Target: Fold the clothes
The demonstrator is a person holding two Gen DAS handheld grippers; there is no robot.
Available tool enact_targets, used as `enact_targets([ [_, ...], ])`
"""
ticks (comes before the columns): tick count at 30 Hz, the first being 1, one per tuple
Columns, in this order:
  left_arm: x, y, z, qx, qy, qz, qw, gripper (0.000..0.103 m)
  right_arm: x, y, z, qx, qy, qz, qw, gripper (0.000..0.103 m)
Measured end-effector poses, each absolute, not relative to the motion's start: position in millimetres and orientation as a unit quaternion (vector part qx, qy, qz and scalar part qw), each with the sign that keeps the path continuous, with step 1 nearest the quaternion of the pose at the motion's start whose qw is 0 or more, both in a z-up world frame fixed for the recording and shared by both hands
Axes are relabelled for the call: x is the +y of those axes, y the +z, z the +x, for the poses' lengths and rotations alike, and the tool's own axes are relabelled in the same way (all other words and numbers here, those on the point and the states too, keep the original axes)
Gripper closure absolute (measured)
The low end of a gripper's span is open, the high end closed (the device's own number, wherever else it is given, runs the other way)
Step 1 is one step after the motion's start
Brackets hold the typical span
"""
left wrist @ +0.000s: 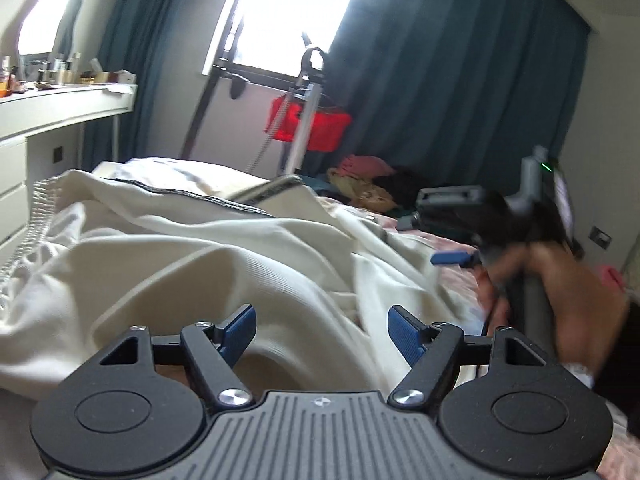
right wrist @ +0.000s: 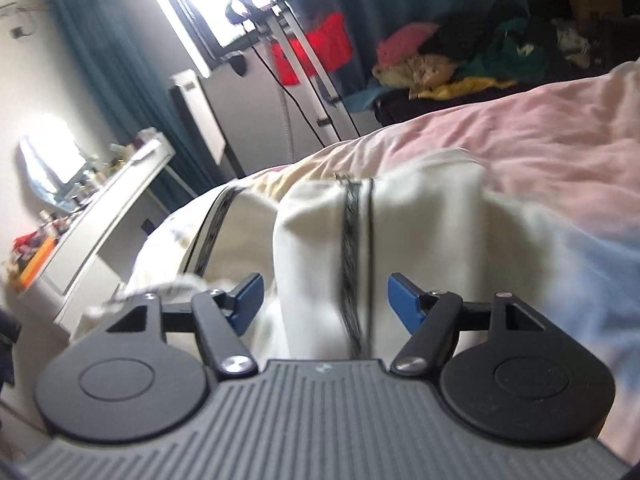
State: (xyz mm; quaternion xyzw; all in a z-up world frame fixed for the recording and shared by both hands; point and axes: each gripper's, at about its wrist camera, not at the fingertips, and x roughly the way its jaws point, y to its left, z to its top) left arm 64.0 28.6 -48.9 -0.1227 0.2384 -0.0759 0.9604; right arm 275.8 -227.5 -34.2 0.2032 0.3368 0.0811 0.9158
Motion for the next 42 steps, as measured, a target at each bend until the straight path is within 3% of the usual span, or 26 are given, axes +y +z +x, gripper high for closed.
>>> enact_targets([
  [3, 43, -62, 70, 0.245, -0.084, -0.140, 0.956, 0.024, -202, -40, 333, 0.378, 0.057, 0.196, 0.903, 0.032],
  [9, 53, -88, 96, 0.259, -0.092, -0.156, 0.949, 0.022, -160, -62, 397, 0.375, 0.029, 0.155, 0.913, 0.035],
  [10, 55, -93, 101, 0.261, -0.093, -0.159, 0.948, 0.021, -159, -66, 403, 0.376, 0.023, 0.155, 0.913, 0.048],
  [11, 56, -96, 104, 0.261, -0.096, -0.162, 0.947, 0.021, -161, -69, 407, 0.377, 0.017, 0.157, 0.913, 0.070],
  [13, 56, -99, 105, 0.255, -0.102, -0.165, 0.947, 0.021, -168, -71, 409, 0.373, 0.005, 0.166, 0.913, 0.090],
  [14, 55, -99, 105, 0.253, -0.102, -0.166, 0.948, 0.021, -175, -68, 406, 0.365, 0.000, 0.175, 0.914, 0.093],
  [21, 54, -95, 100, 0.239, -0.099, -0.180, 0.949, 0.021, -242, -6, 357, 0.274, -0.029, 0.208, 0.939, 0.096],
  [29, 47, -78, 82, 0.228, -0.081, -0.189, 0.952, 0.021, -404, 50, 232, 0.151, -0.111, 0.300, 0.935, 0.096],
  [33, 45, -67, 68, 0.233, -0.065, -0.174, 0.955, 0.021, -485, 18, 149, 0.121, -0.170, 0.382, 0.900, 0.096],
  [42, 57, -55, 46, 0.256, -0.020, -0.194, 0.947, 0.021, -571, -123, 39, 0.247, -0.203, 0.580, 0.749, 0.094],
])
